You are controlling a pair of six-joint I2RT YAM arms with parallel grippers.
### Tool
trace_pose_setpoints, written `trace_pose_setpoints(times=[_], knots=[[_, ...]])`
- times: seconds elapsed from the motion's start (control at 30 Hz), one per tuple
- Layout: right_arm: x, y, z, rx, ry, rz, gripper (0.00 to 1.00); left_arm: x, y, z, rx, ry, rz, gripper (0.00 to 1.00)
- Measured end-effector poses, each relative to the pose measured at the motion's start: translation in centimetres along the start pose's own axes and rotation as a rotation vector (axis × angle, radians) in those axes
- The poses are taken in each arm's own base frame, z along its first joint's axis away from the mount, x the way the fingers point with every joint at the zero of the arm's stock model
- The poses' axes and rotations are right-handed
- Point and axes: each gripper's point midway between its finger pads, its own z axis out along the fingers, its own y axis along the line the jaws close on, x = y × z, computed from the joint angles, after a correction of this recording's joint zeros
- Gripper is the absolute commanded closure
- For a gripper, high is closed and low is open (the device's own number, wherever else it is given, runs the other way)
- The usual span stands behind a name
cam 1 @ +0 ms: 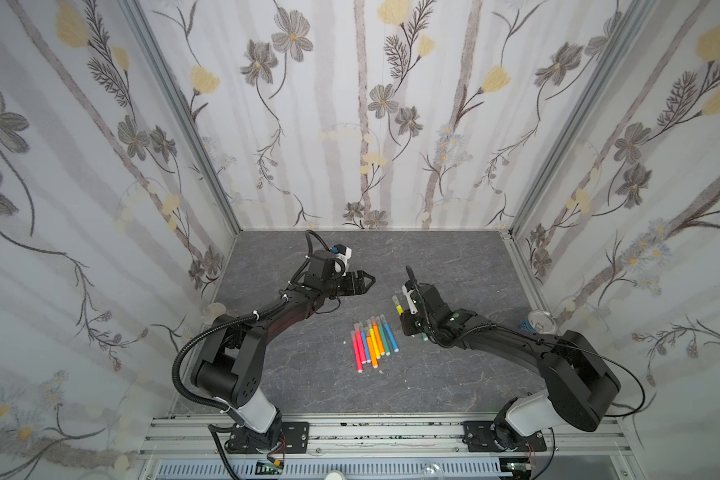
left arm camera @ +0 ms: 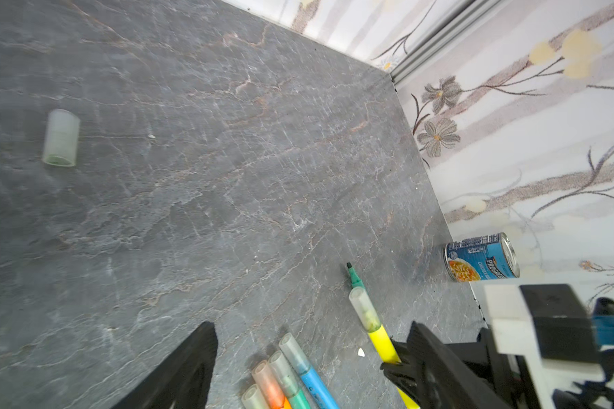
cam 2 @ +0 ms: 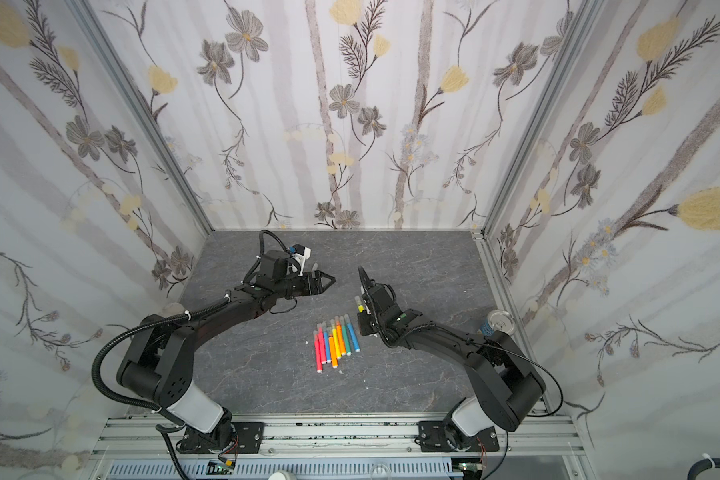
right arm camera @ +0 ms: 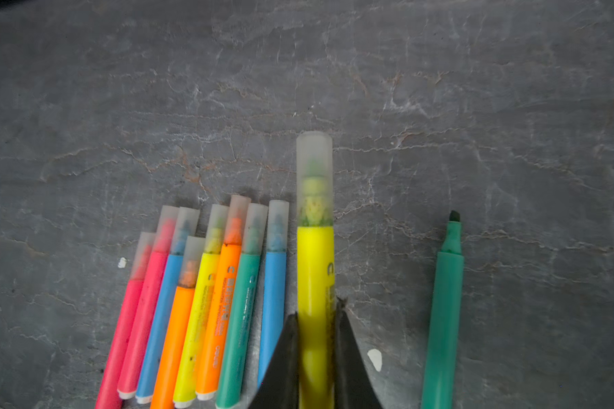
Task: Open the pen caps
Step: 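Lift the yellow highlighter with the right gripper while the left gripper approaches its cap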
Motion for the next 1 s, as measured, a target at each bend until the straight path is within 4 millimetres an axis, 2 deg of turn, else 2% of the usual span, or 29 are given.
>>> trace_pose_setpoints(times=[0.23, 0.47, 0.7, 1.0], knots=[[-2.3, -0.1, -2.4, -0.011, -0.087, 0.015, 0.99, 2.0, -2.2, 2.1, 0.062, 0.062, -0.021, 0.23], [-2.7, -0.2, -2.7, -0.002, -0.103, 0.018, 0.99, 2.4, -5.2, 3.4, 0.161, 0.076, -0.051, 0.27], [-2.7, -0.2, -2.7, -0.004, -0.109, 0.023, 0.99, 2.5, -5.9, 4.6, 0.202, 0.082, -0.096, 0.31], [-2.9, -0.1, -2.5, -0.009, -0.12, 0.028, 0.99, 2.9, -5.7, 6.6, 0.24, 0.09, -0.158, 0.43]])
